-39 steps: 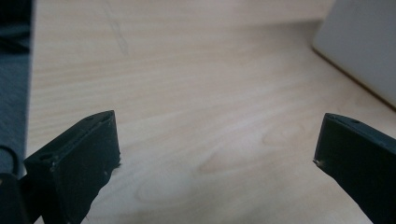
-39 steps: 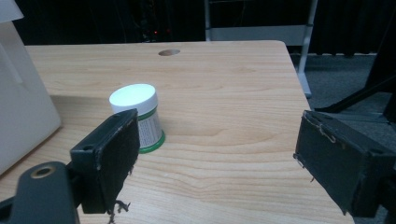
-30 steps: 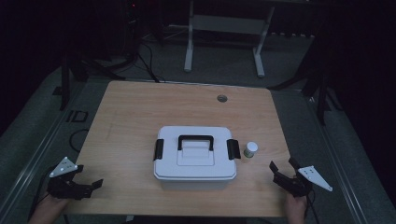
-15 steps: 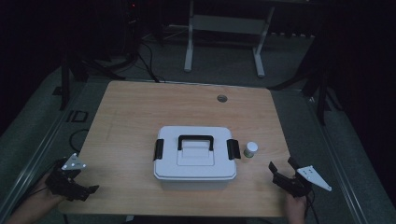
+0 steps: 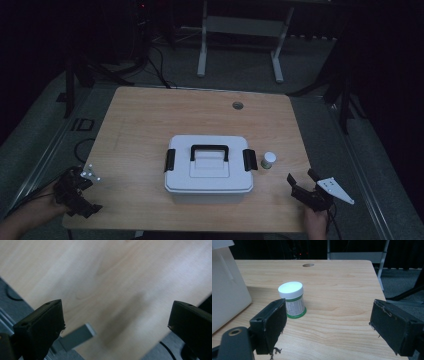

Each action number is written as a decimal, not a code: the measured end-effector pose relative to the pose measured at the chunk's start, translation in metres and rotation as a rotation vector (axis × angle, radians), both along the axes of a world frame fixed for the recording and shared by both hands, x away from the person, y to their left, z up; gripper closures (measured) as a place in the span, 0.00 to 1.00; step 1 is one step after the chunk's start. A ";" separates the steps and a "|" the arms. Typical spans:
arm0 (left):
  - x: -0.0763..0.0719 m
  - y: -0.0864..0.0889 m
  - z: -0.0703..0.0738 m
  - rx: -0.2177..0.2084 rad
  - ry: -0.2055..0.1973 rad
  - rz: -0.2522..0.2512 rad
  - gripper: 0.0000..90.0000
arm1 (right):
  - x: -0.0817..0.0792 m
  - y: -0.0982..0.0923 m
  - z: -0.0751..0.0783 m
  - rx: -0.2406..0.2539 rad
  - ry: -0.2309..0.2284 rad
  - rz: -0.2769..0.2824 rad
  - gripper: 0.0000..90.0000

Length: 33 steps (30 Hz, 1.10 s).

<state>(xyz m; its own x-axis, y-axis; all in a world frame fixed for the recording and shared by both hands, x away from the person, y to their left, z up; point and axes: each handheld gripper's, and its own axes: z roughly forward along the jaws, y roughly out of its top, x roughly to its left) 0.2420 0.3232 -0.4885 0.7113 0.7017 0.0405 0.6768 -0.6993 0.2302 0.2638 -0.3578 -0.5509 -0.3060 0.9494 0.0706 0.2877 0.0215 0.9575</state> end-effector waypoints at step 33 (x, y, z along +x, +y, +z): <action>0.020 -0.030 0.042 0.053 0.127 -0.119 0.02 | 0.001 0.012 0.000 -0.083 0.042 0.107 0.13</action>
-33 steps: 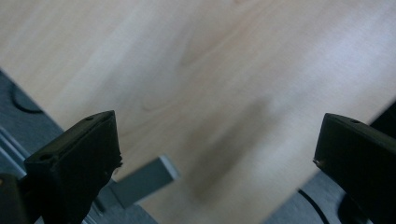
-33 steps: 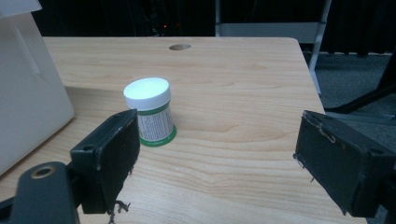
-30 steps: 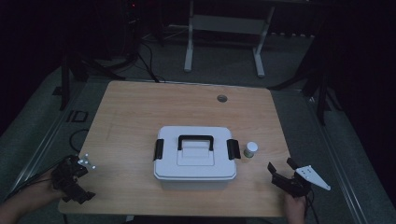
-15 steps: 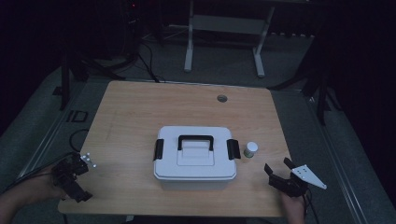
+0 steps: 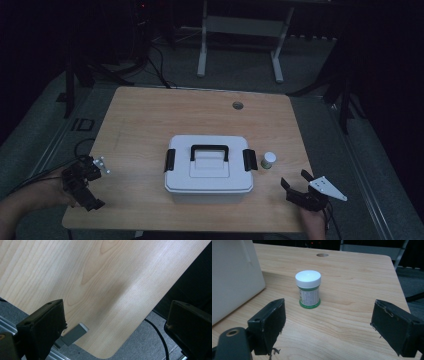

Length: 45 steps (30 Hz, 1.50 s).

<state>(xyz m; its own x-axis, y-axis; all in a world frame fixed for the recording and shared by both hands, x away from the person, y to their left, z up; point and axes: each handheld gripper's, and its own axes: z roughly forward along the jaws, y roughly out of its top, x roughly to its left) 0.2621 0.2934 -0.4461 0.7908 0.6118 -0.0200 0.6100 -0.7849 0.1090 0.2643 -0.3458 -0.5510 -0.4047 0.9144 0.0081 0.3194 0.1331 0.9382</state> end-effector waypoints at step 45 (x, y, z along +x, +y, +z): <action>0.044 -0.113 0.093 -0.006 -0.053 -0.283 0.02 | 0.002 0.001 -0.001 0.021 0.017 0.063 0.15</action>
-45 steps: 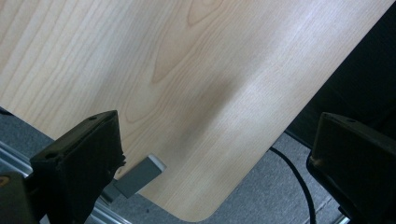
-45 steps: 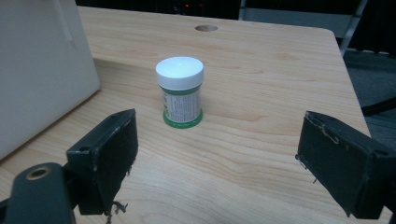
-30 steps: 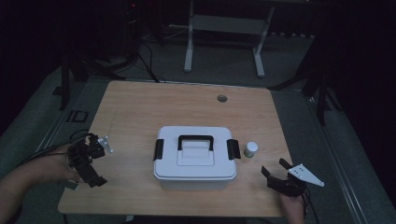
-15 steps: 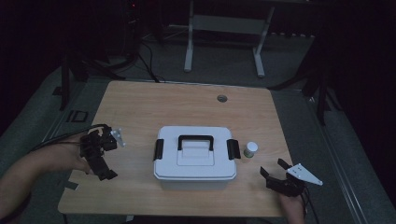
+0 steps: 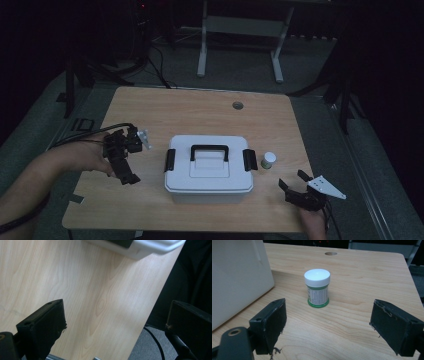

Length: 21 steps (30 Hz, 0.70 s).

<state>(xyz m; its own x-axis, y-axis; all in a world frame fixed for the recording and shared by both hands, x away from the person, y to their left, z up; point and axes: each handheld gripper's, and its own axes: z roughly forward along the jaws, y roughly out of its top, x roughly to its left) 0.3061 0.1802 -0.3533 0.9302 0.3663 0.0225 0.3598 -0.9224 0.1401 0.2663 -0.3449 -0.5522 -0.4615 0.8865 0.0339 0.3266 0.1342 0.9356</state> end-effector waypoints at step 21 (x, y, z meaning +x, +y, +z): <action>0.029 -0.082 0.009 -0.035 -0.011 -0.175 0.02 | 0.000 -0.001 0.000 0.009 0.003 0.014 0.15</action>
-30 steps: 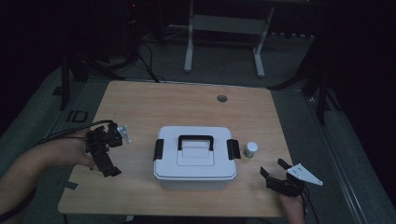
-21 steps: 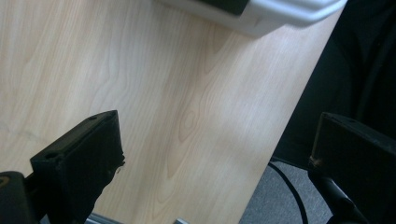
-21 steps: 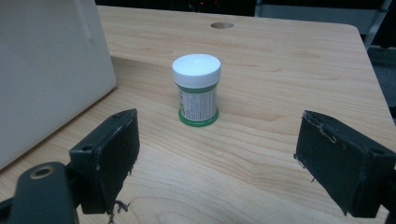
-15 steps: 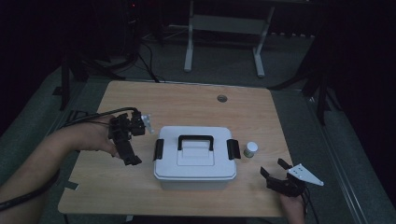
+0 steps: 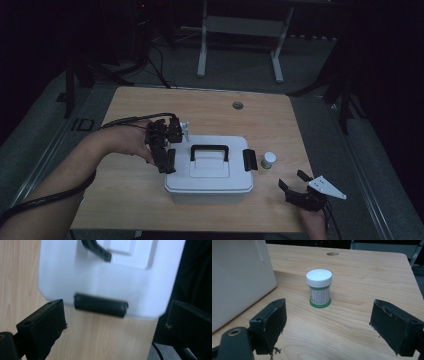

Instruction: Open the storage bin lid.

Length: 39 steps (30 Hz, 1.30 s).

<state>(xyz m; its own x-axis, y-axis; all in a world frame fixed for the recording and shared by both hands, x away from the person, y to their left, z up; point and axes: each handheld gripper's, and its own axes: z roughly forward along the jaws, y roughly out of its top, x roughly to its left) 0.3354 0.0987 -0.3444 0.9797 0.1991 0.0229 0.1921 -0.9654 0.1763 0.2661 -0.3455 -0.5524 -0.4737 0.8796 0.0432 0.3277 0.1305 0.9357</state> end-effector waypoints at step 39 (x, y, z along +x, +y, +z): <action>0.037 -0.071 -0.025 0.175 0.132 -0.091 0.78 | -0.002 -0.002 0.000 0.020 -0.017 0.005 0.16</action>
